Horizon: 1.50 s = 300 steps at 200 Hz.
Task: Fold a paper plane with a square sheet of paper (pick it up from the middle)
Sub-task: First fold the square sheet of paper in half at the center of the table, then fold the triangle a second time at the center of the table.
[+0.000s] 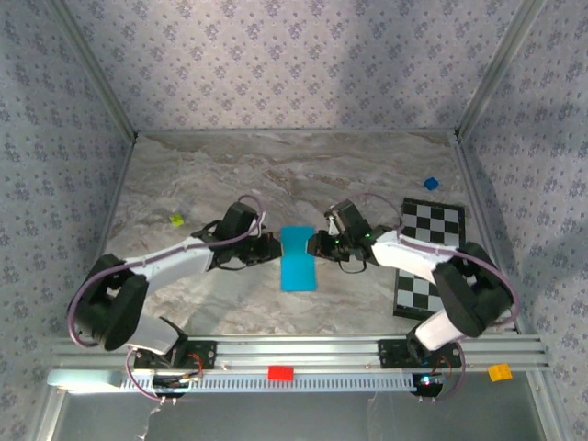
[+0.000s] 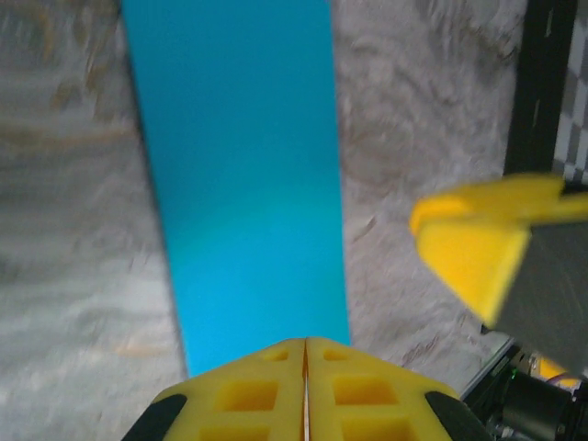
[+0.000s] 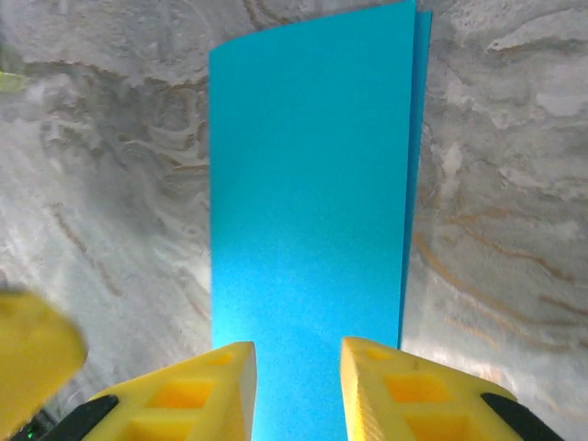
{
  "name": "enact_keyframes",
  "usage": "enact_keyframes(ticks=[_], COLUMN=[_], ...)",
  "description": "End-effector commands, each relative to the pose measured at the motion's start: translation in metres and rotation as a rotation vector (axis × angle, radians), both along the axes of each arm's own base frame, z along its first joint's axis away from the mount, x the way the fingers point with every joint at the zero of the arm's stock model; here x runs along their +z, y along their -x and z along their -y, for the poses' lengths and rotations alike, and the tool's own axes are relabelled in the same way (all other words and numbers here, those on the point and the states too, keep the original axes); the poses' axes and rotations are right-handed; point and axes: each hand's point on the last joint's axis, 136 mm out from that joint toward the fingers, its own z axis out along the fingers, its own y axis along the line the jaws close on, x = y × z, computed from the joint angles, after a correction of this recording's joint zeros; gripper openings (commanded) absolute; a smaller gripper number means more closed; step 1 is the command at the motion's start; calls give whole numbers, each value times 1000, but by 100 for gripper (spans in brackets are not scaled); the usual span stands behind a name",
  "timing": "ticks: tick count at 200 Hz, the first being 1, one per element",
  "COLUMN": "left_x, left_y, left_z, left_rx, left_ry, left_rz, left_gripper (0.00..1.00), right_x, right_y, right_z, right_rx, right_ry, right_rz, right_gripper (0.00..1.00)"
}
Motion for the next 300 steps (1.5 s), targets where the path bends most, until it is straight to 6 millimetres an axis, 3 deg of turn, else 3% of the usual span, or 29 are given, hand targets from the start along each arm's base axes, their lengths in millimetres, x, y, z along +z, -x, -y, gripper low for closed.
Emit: enact_keyframes(ticks=[1,48,85,163,213,240,300], left_x=[-2,-22,-54,-102,-101,-99,-93], left_y=[-16,-51,-65,-43,-42,-43,-50], left_z=[9,30,25,3,1,3,8], left_rx=[-45,-81,-59,-18,-15,-24,-53], left_ry=[2,18,-39,-69,-69,-57,-60], left_rz=[-14,-63,-110,-208,-207,-204,-188], left_gripper=[8,7,7,5,5,5,5], right_x=[-16,-33,-39,-40,-37,-26,-23], right_y=[25,55,65,73,67,57,35], right_z=[17,18,16,1,-6,-20,-25], right_rx=[-74,-82,-98,-34,-44,-24,-38], right_ry=[13,53,46,0,-45,-122,-204], right_rz=[-100,-193,-228,-262,-249,-226,-211], right_gripper=[33,34,37,42,41,40,40])
